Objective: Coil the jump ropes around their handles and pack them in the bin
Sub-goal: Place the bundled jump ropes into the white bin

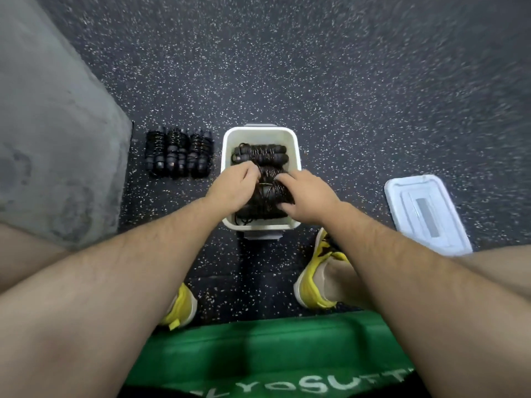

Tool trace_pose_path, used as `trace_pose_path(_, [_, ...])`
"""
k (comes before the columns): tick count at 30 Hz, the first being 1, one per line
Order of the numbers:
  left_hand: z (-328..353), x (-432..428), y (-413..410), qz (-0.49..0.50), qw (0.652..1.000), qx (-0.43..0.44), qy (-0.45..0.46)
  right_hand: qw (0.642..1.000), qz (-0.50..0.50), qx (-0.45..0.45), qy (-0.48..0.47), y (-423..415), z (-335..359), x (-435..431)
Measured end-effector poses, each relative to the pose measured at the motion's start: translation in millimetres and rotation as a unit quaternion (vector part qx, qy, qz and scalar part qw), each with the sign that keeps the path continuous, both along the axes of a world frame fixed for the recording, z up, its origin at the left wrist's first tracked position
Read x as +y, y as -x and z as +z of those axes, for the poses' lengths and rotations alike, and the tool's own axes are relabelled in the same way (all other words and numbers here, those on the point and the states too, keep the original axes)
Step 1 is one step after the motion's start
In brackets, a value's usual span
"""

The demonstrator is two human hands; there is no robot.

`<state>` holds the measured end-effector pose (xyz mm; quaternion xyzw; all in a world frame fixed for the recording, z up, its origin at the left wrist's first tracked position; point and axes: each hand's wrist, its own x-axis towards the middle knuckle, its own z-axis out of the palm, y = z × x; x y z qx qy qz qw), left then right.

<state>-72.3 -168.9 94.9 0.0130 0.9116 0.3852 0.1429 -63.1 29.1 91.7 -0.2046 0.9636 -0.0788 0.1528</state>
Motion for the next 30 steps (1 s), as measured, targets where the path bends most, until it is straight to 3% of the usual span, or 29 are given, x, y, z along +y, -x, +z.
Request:
trace_pose_path(5, [-11, 5, 9, -0.033, 0.98, -0.197, 0.007, 0.998, 0.038, -0.04, -0.02, -8, -15, -8])
trace_pose_path(9, [-15, 10, 10, -0.058, 0.959, -0.266, 0.072, 0.998, 0.059, -0.023, -0.029, -8, -20, -13])
trace_pose_path(16, [-4, 10, 1, -0.129, 0.939, -0.291, 0.134, 0.996, 0.052, -0.069, -0.014, -12, -32, -23])
trace_pose_path(24, [-27, 8, 12, -0.196, 0.928, -0.269, 0.17, 0.974, -0.046, -0.223, 0.0, -2, -44, -35])
trace_pose_path(30, [-40, 5, 17, -0.237, 0.915, -0.265, 0.19, 0.982, -0.056, -0.176, -0.044, 5, -45, -38])
